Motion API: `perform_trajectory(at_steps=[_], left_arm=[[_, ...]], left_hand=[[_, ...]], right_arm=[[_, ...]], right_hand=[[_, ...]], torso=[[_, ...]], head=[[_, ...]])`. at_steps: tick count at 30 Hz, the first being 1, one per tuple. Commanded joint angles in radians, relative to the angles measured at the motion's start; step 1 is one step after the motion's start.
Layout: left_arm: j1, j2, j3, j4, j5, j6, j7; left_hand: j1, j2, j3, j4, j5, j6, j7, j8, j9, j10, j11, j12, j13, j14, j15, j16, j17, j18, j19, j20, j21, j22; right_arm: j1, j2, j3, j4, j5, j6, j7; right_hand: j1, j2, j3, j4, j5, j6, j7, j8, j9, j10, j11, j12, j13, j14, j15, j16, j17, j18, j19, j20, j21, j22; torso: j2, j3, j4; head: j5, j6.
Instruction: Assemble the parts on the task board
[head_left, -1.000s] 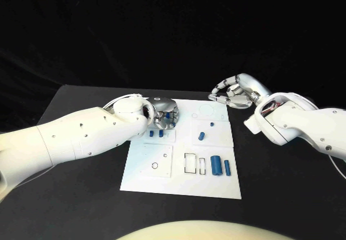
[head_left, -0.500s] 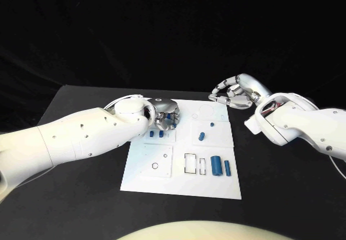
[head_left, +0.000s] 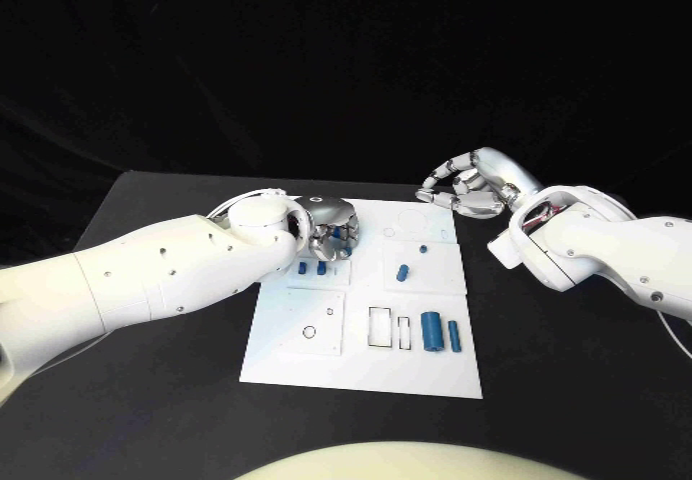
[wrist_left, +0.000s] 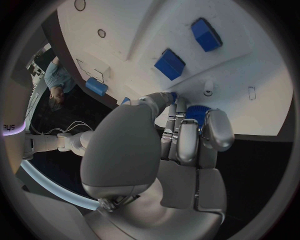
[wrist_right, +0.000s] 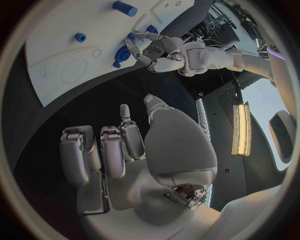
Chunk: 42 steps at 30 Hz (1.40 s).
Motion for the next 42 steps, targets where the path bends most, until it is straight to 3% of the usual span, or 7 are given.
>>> perform_trajectory(at_steps=[1, 12, 23, 32, 42], left_arm=[[-0.008, 0.007, -0.005, -0.002, 0.006, 0.047, 0.0], [-0.013, 0.011, -0.007, -0.008, 0.01, 0.042, 0.002], [-0.013, 0.009, -0.007, -0.009, 0.01, 0.011, 0.004], [-0.015, 0.002, -0.007, -0.005, 0.024, -0.068, 0.033], [-0.015, -0.024, -0.006, 0.018, 0.042, -0.128, 0.053]], left_hand=[[-0.011, 0.003, 0.003, 0.0, -0.005, -0.006, 0.0, -0.004, -0.001, 0.007, 0.002, -0.005, -0.005, 0.001, 0.004, 0.006, 0.0, -0.007, 0.0, 0.003, 0.003, 0.001], [-0.015, 0.022, 0.014, -0.013, -0.006, 0.04, 0.005, 0.006, 0.004, 0.04, -0.006, -0.012, -0.01, 0.003, -0.001, 0.011, 0.002, -0.006, 0.002, 0.002, 0.005, 0.004], [-0.007, 0.042, 0.028, -0.05, -0.007, 0.09, 0.012, 0.013, 0.009, 0.098, -0.02, -0.022, -0.01, 0.007, -0.014, 0.017, 0.007, -0.01, 0.011, -0.01, 0.015, 0.018], [-0.027, 0.026, 0.047, -0.064, -0.006, 0.088, 0.02, -0.007, 0.003, 0.104, -0.01, -0.074, -0.026, 0.008, -0.006, 0.018, 0.003, -0.01, 0.012, -0.006, 0.018, 0.021], [-0.034, 0.022, 0.052, -0.067, -0.006, 0.095, 0.02, -0.009, 0.003, 0.116, -0.009, -0.085, -0.028, 0.012, -0.006, 0.022, 0.008, -0.011, 0.016, -0.005, 0.022, 0.027]], right_arm=[[-0.001, 0.0, 0.0, 0.002, -0.012, 0.01, 0.004], [-0.001, 0.0, 0.0, 0.001, -0.012, 0.01, 0.003], [-0.001, 0.0, 0.0, 0.001, -0.013, 0.01, 0.002], [-0.001, 0.0, 0.0, 0.0, -0.014, 0.009, 0.002], [-0.001, -0.001, 0.0, 0.0, -0.016, 0.007, 0.002]], right_hand=[[-0.002, 0.003, 0.0, -0.002, 0.004, -0.006, -0.002, 0.004, 0.002, -0.003, -0.002, 0.001, 0.074, 0.088, -0.007, -0.005, 0.198, -0.001, 0.076, -0.006, -0.005, 0.233], [-0.002, 0.003, 0.0, -0.002, 0.005, -0.004, -0.002, 0.005, 0.003, -0.002, -0.003, 0.002, 0.075, 0.088, -0.008, -0.005, 0.198, -0.001, 0.076, -0.006, -0.005, 0.233], [-0.002, 0.004, 0.001, -0.002, 0.005, -0.003, -0.003, 0.006, 0.003, -0.001, -0.003, 0.003, 0.076, 0.088, -0.008, -0.005, 0.197, -0.001, 0.076, -0.006, -0.006, 0.233], [-0.002, 0.004, 0.001, -0.002, 0.005, -0.003, -0.003, 0.006, 0.003, -0.001, -0.003, 0.003, 0.076, 0.088, -0.008, -0.005, 0.197, -0.001, 0.076, -0.006, -0.006, 0.233], [-0.002, 0.005, 0.001, -0.002, 0.005, -0.003, -0.003, 0.006, 0.004, 0.001, -0.003, 0.004, 0.077, 0.088, -0.008, -0.005, 0.198, -0.001, 0.076, -0.006, -0.005, 0.233]], torso=[[0.0, -0.001, -0.0004], [0.0, -0.0005, 0.0006], [-0.001, -0.0007, 0.0009], [-0.001, -0.0013, 0.0015], [0.0, -0.0014, 0.0006]], head=[[-0.001, -0.002], [-0.005, -0.003], [-0.006, -0.003], [-0.004, 0.0], [-0.003, 0.003]])
